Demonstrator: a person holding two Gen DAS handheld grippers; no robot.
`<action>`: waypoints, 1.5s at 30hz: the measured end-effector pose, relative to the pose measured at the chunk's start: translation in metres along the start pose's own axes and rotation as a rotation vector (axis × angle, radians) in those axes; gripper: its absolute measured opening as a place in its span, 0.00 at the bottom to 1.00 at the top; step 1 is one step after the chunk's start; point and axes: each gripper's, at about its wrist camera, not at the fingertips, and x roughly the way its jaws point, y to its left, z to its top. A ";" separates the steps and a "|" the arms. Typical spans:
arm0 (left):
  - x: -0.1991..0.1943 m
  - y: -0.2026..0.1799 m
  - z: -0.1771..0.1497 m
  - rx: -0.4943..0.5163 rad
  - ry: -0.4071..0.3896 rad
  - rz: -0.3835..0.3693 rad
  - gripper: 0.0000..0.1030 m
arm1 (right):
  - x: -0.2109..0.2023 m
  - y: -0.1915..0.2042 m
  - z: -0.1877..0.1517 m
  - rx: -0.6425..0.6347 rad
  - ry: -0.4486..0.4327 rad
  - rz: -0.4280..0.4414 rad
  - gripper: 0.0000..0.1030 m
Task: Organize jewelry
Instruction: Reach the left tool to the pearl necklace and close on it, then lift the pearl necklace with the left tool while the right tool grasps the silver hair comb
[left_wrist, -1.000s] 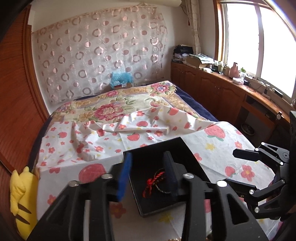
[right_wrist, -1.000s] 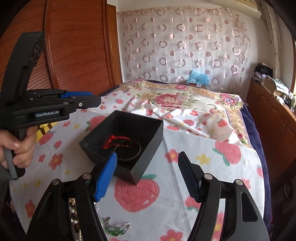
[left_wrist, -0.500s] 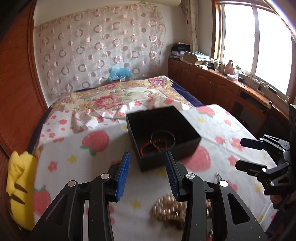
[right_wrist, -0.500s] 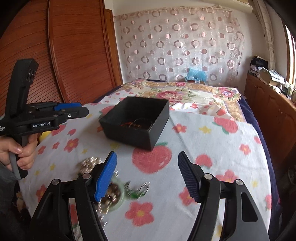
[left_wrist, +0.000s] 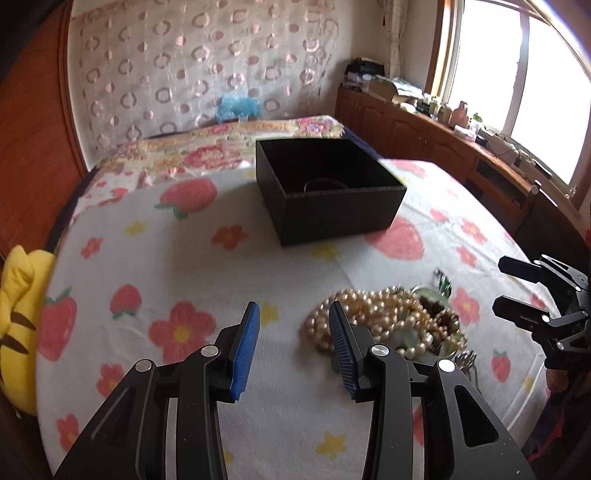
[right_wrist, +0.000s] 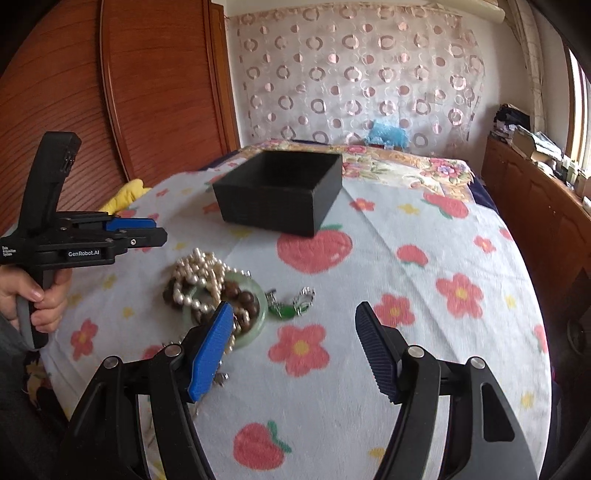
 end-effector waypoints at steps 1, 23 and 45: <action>0.003 0.000 -0.001 0.002 0.011 -0.004 0.36 | 0.001 0.000 -0.001 0.002 0.003 0.002 0.69; 0.033 0.000 0.000 0.012 0.090 0.017 0.08 | -0.006 0.009 -0.011 0.001 0.004 0.010 0.69; -0.059 -0.018 0.020 0.004 -0.164 -0.022 0.04 | -0.001 0.017 -0.009 -0.012 0.020 0.026 0.69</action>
